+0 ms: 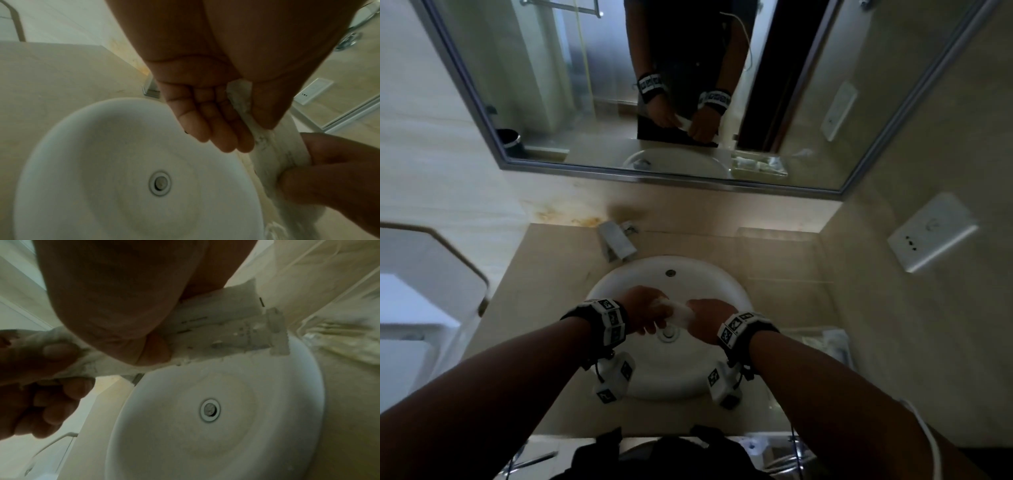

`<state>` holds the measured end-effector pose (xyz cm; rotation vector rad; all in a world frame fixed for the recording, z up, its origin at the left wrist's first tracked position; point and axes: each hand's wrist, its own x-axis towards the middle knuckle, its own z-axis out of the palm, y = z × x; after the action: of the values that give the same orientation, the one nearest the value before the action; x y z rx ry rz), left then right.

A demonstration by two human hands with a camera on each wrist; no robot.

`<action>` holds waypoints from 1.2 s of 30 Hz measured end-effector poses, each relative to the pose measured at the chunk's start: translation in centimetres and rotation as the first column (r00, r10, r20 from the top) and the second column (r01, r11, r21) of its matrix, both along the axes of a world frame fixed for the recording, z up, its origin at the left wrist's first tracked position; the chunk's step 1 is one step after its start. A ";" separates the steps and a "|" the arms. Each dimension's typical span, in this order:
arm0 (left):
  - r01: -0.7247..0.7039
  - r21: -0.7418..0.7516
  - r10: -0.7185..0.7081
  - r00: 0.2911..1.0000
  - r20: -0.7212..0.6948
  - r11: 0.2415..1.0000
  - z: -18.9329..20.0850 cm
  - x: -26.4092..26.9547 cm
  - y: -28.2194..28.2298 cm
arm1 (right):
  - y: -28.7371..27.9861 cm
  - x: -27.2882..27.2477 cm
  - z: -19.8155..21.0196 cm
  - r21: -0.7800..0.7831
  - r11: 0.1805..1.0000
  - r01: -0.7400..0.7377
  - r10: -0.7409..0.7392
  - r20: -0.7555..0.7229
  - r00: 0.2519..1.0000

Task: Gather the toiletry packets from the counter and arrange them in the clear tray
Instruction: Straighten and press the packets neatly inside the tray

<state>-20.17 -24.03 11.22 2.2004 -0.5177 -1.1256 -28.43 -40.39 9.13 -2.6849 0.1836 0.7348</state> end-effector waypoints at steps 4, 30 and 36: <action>-0.033 -0.047 0.030 0.997 -0.074 0.998 0.9 -1.8 -3.7 | -4.4 -2.8 0.1 -0.032 0.998 0.063 -0.063 0.008 0.998; 0.598 0.247 -0.633 0.768 0.098 0.763 -4.1 -11.9 -21.0 | -23.1 -18.9 -4.5 -0.300 0.928 0.221 -0.269 -0.130 0.954; 0.673 0.364 -0.751 0.646 0.135 0.644 -6.3 -13.8 -21.5 | -22.9 -20.4 -6.3 -0.308 0.937 0.167 -0.220 -0.144 0.965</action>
<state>-33.94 -45.52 4.88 2.4795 -1.5707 -1.3372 -48.81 -63.29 2.80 -2.8160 0.6418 0.9462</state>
